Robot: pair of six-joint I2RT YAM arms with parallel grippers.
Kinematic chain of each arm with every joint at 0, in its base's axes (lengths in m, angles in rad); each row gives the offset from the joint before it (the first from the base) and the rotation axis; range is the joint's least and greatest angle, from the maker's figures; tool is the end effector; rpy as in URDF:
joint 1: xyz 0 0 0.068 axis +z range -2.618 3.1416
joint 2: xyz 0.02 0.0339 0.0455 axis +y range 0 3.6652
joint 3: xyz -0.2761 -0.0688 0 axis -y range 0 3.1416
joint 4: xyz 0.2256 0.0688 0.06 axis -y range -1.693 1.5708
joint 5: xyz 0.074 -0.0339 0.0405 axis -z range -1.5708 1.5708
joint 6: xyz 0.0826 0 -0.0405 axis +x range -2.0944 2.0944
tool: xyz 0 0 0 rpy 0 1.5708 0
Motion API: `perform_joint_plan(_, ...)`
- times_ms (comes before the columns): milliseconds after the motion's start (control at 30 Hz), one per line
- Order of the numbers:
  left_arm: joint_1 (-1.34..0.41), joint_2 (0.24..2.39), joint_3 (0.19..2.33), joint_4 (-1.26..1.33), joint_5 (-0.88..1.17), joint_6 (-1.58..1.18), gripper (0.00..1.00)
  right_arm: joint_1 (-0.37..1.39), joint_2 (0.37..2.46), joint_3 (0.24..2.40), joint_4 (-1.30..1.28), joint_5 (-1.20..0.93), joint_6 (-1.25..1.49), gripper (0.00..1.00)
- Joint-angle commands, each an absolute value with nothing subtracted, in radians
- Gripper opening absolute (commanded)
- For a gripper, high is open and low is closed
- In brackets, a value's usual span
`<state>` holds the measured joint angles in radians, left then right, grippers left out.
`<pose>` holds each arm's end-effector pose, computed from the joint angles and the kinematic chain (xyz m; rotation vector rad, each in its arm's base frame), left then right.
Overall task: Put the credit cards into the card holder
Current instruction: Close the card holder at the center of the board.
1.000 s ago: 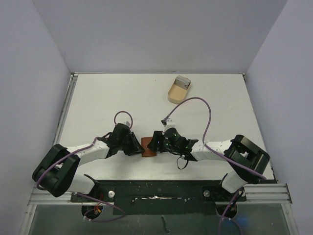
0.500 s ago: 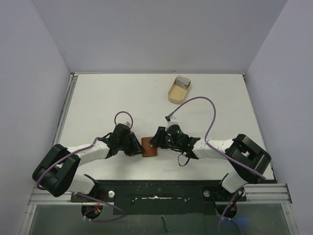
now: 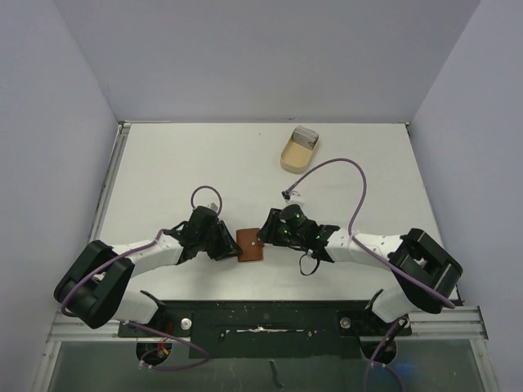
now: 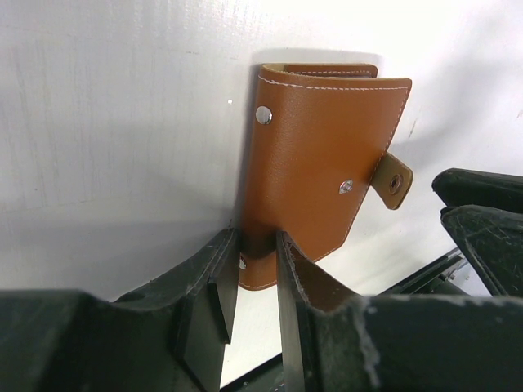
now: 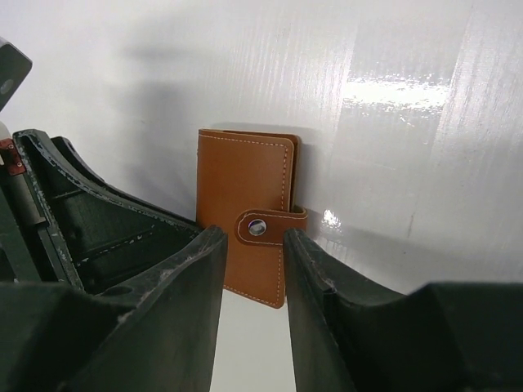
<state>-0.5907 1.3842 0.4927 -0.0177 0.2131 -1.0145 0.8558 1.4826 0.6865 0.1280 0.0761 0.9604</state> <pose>0.1998 -0.1550 0.1249 -0.4707 2.6592 -0.8671 0.2140 0.2368 0.1724 0.1692 2.3871 0.8583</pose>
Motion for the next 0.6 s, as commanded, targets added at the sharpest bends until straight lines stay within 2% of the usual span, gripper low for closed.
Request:
perform_joint_plan(0, -0.602, 1.397, 0.479, -0.038, 0.177, -1.011, 0.23, 0.841, 1.518, 0.726, 0.152, 0.073, 0.984, 0.35)
perform_joint_plan(267, -0.607, 1.396, 0.479, -0.036, 0.175, -1.015, 0.23, 0.846, 1.605, 0.755, 0.214, 0.002, 0.974, 0.35)
perform_joint_plan(567, -0.61, 1.411, 0.489, -0.031, 0.177, -1.014, 0.23, 0.865, 1.592, 0.763, 0.156, -0.011, 0.945, 0.29)
